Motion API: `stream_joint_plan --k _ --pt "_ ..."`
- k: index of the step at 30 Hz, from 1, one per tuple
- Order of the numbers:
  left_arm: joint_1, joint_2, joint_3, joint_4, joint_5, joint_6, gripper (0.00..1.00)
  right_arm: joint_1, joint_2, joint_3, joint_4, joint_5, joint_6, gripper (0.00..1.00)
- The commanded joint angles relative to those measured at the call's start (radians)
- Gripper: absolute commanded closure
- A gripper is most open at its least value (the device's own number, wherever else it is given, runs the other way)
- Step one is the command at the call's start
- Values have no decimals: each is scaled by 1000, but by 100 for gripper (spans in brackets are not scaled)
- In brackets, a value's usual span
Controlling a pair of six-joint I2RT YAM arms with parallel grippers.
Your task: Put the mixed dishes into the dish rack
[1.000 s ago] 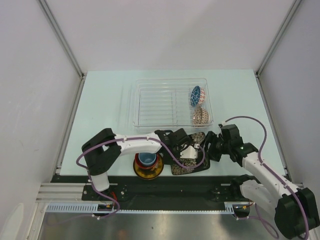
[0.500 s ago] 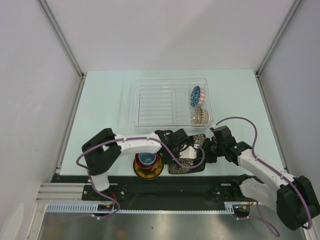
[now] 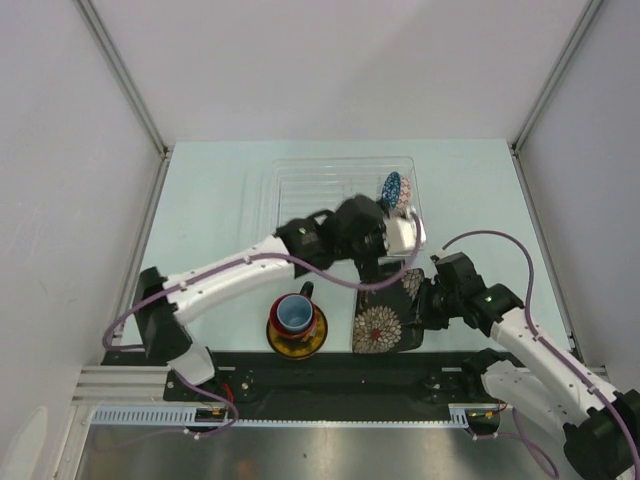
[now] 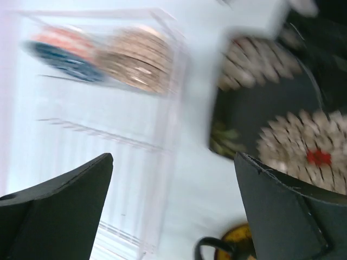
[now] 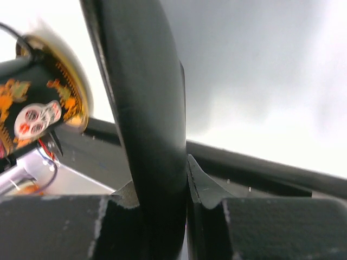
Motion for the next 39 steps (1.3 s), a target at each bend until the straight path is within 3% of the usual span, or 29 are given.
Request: stream_joint_plan --k 1,4,5,6,10,14,15,17,18,22,24,30,34,39 --pt "153 -113 202 -91 -2 -160 1 78 -67 195 -65 -23 -72 100" --pt "319 -171 311 -135 30 -223 0 206 -75 304 -67 29 -101 100" --pt "364 -183 350 -148 42 -233 0 245 -63 410 -73 67 -117 100" --pt "454 -206 363 -160 80 -237 0 274 -28 468 -76 142 -140 100" --pt "623 -286 331 -218 128 -252 0 388 122 774 -41 372 -349 100" --pt "708 -422 109 -180 151 -283 0 438 306 988 113 645 -722 100" --pt "724 -445 77 -166 156 -284 0 444 357 1016 238 673 -969 100" --pt "743 -498 3 -163 160 -295 0 451 394 990 394 651 -1241 100" --pt "766 -510 -17 -163 168 -298 0 445 412 969 548 652 -1452 100" --pt "833 -538 -101 -151 208 -304 0 317 666 1230 513 594 -1670 100" --pt "872 -539 -117 -139 226 -307 0 290 742 1296 549 670 -1864 100" --pt "924 -505 -163 -103 256 -316 0 201 963 1471 545 730 -1970 100" --pt "938 -481 -180 -80 262 -316 0 152 928 1305 617 545 -2097 100" --pt "945 -453 -188 -51 260 -321 0 112 891 1232 493 474 -2034 100"
